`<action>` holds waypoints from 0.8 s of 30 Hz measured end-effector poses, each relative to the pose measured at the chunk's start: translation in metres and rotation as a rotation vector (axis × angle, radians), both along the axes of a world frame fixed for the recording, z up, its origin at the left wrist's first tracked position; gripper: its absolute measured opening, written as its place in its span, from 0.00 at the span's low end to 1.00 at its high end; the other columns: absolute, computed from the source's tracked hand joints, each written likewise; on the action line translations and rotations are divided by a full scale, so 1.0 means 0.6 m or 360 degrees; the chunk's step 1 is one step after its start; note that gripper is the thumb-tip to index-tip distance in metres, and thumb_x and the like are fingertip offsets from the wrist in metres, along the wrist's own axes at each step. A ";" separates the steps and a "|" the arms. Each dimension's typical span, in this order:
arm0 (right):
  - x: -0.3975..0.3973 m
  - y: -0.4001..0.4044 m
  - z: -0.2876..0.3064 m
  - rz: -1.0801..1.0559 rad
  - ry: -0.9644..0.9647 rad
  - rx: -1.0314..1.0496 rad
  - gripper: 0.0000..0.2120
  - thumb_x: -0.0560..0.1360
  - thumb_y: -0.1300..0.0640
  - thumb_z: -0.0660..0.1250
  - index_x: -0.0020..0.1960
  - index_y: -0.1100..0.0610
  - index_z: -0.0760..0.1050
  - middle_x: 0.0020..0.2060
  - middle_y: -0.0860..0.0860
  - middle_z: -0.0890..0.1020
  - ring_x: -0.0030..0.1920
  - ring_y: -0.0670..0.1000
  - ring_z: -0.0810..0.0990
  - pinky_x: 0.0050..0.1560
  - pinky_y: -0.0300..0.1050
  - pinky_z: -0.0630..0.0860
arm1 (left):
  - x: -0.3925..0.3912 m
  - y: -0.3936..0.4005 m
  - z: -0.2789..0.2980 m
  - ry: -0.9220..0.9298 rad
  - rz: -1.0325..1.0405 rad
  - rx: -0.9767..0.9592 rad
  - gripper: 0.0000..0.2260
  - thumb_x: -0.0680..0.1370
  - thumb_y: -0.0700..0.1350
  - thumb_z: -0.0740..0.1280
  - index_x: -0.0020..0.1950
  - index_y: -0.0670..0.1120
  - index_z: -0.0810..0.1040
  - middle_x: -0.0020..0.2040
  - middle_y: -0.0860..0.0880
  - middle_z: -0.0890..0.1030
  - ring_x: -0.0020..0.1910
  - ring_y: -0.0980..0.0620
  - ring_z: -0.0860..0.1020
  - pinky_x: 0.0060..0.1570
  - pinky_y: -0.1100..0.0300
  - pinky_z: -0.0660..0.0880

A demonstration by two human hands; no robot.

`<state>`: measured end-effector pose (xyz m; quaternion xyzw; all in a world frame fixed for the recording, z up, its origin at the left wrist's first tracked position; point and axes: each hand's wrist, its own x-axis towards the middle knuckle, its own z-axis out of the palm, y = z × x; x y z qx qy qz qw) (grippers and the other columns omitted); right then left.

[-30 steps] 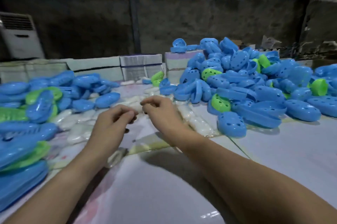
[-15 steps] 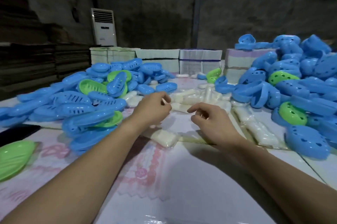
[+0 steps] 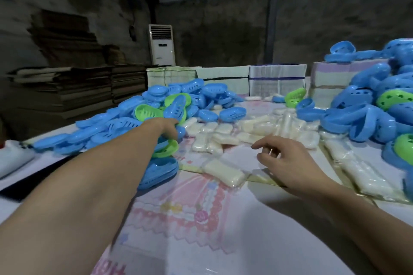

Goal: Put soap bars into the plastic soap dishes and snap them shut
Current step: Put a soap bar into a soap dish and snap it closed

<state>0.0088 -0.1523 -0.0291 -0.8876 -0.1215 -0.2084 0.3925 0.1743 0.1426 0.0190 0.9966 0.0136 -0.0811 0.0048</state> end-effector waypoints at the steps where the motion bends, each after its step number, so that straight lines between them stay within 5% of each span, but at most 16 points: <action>1: 0.002 -0.002 -0.001 -0.0005 -0.0008 0.0000 0.11 0.74 0.59 0.66 0.47 0.43 0.80 0.39 0.38 0.79 0.40 0.42 0.77 0.44 0.42 0.76 | -0.001 -0.003 0.002 -0.0002 -0.0011 0.0001 0.37 0.77 0.49 0.69 0.82 0.56 0.55 0.78 0.47 0.65 0.68 0.42 0.73 0.63 0.47 0.75; 5: 0.006 -0.004 -0.003 -0.0010 -0.0006 -0.0049 0.11 0.74 0.59 0.67 0.46 0.42 0.80 0.38 0.38 0.79 0.39 0.42 0.77 0.41 0.39 0.72 | 0.000 -0.018 -0.002 -0.0026 -0.0012 0.0004 0.31 0.75 0.48 0.72 0.76 0.51 0.65 0.70 0.46 0.72 0.57 0.44 0.75 0.57 0.50 0.77; 9: 0.007 -0.007 -0.001 -0.0035 -0.0021 -0.0030 0.11 0.74 0.59 0.66 0.46 0.43 0.80 0.38 0.38 0.79 0.39 0.43 0.77 0.43 0.43 0.76 | -0.009 -0.043 0.014 -0.0285 -0.0012 -0.0107 0.34 0.69 0.49 0.77 0.70 0.50 0.65 0.63 0.45 0.70 0.66 0.39 0.68 0.63 0.45 0.73; 12: 0.009 -0.011 0.001 -0.0103 -0.0043 -0.0006 0.10 0.73 0.59 0.66 0.45 0.43 0.79 0.36 0.37 0.79 0.39 0.43 0.77 0.44 0.44 0.76 | -0.033 -0.098 0.037 -0.0538 -0.0248 -0.0614 0.32 0.69 0.44 0.76 0.71 0.49 0.67 0.58 0.47 0.74 0.60 0.43 0.74 0.56 0.51 0.74; 16: 0.009 -0.025 0.008 -0.0259 -0.0030 -0.0022 0.10 0.73 0.59 0.66 0.45 0.43 0.79 0.33 0.43 0.79 0.38 0.42 0.76 0.40 0.36 0.70 | -0.111 -0.196 0.037 -0.0405 -0.0510 -0.1670 0.27 0.69 0.46 0.80 0.63 0.52 0.71 0.56 0.51 0.78 0.49 0.55 0.79 0.43 0.61 0.74; 19: 0.005 -0.046 0.014 -0.0467 -0.0060 0.0005 0.10 0.73 0.57 0.65 0.48 0.45 0.81 0.35 0.43 0.80 0.40 0.41 0.77 0.40 0.39 0.71 | -0.166 -0.260 0.002 -0.0297 -0.0570 -0.2096 0.26 0.69 0.51 0.81 0.62 0.54 0.73 0.49 0.53 0.81 0.40 0.61 0.81 0.33 0.68 0.73; 24: 0.007 -0.086 0.034 -0.0715 0.0052 -0.0206 0.13 0.73 0.54 0.67 0.56 0.48 0.81 0.39 0.45 0.80 0.45 0.49 0.79 0.42 0.45 0.72 | -0.198 -0.278 -0.041 -0.0006 -0.0484 -0.2537 0.28 0.67 0.48 0.81 0.64 0.56 0.75 0.54 0.55 0.84 0.56 0.52 0.82 0.55 0.52 0.76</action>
